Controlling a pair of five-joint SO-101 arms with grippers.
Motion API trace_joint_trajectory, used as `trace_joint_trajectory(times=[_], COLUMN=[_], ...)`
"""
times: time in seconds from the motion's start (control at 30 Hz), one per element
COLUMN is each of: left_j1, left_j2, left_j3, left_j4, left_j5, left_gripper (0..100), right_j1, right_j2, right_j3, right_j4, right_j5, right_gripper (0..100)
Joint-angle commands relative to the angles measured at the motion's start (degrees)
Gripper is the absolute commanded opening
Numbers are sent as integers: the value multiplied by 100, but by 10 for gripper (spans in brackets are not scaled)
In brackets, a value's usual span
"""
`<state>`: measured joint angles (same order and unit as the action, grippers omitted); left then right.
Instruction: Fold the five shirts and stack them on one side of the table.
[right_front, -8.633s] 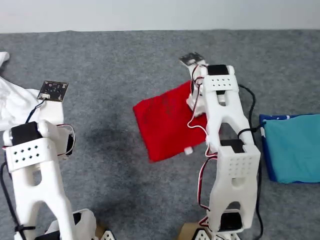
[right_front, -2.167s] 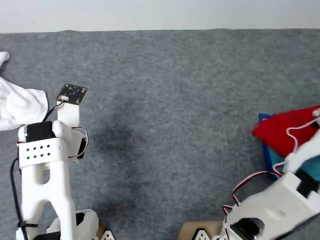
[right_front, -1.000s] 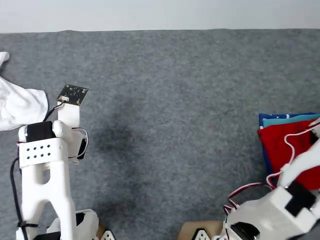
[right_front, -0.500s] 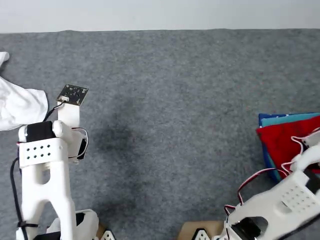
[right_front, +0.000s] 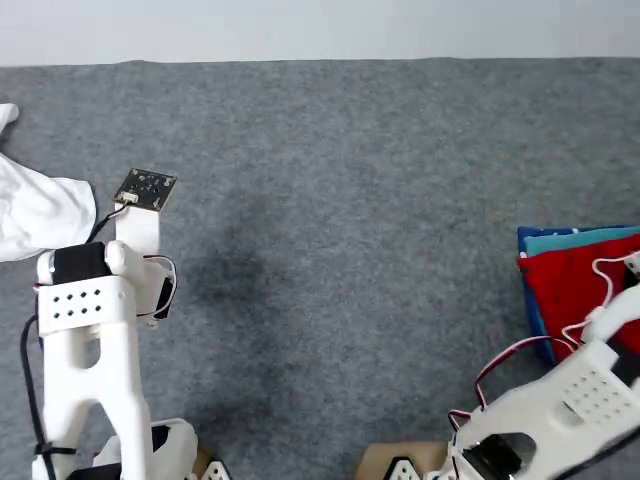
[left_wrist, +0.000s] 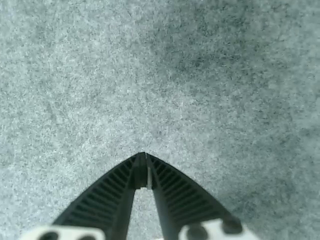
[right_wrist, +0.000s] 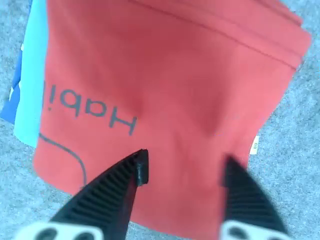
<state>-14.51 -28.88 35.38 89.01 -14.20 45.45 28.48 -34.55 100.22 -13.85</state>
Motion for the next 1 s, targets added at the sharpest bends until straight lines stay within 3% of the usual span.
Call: trace_joint_trajectory(times=[0.0,0.3,0.4,0.53,0.67,0.97], left_j1=[9,18,18,26,26,18], left_j2=[-123,-123,-123,-123,-123,-123], left_j3=[-22,-22,-22,-22,-22,-22], left_j4=[44,62,62,53,53,53], left_j5=[-44,-44,-44,-26,-26,-26], left_gripper=[3,3,3,3,3,3], right_j1=[48,-251,-479,-840,-963,-989], right_j2=[-277,-338,-602,-822,-567,1068], right_j3=[-290,-316,-316,-308,-308,-308], right_j4=[224,215,215,127,66,-1314], right_j5=[-18,-9,-9,132,387,440], right_gripper=[397,372,257,9,27,10])
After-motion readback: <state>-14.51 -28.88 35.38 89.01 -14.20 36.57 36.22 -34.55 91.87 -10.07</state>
